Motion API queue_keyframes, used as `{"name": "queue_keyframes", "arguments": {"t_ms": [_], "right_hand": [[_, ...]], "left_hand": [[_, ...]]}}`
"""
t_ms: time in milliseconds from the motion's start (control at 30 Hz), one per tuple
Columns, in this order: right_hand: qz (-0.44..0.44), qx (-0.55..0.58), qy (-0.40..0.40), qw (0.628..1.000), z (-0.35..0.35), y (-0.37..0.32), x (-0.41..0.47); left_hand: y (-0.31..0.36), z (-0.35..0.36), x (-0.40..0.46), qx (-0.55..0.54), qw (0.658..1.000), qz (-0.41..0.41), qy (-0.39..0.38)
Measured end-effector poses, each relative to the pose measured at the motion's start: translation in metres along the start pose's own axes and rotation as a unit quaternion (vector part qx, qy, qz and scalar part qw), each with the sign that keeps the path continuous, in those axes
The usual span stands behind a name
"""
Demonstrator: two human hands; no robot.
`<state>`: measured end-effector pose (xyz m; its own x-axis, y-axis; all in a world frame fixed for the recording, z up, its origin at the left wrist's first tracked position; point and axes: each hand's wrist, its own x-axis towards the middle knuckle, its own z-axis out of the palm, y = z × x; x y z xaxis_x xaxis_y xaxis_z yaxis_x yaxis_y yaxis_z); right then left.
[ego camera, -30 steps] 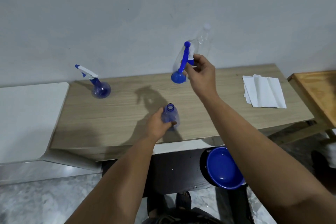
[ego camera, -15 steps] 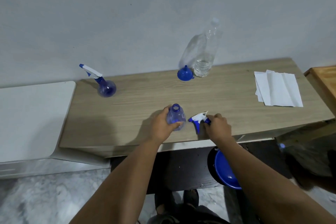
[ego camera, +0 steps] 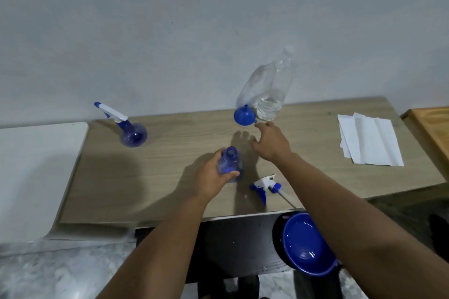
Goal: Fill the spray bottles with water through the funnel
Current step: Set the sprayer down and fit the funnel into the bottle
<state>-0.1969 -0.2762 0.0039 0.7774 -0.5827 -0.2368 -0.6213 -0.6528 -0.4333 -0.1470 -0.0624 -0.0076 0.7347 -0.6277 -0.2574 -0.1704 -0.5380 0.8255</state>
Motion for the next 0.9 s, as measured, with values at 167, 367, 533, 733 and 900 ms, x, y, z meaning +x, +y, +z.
{"name": "queue_keyframes", "arguments": {"t_ms": [167,367,533,733,900], "right_hand": [[-0.047,-0.125,-0.045,0.99,0.002,-0.04,0.086],[-0.05,-0.264,-0.093,0.959,0.01,-0.05,0.115],[0.014,-0.313,-0.149,0.938,0.017,-0.043,0.103],[-0.014,-0.315,-0.172,0.933,0.017,-0.029,0.091],[0.01,-0.18,-0.148,0.972,0.003,-0.01,0.072]], "left_hand": [[-0.002,0.0,0.027,-0.007,1.0,-0.003,0.0],[-0.009,0.002,0.037,0.007,1.0,-0.008,-0.018],[-0.008,0.002,0.036,0.003,1.0,-0.007,-0.015],[-0.01,0.003,0.035,0.008,1.0,0.001,-0.008],[-0.012,0.006,0.028,-0.027,1.0,0.005,0.016]]}}
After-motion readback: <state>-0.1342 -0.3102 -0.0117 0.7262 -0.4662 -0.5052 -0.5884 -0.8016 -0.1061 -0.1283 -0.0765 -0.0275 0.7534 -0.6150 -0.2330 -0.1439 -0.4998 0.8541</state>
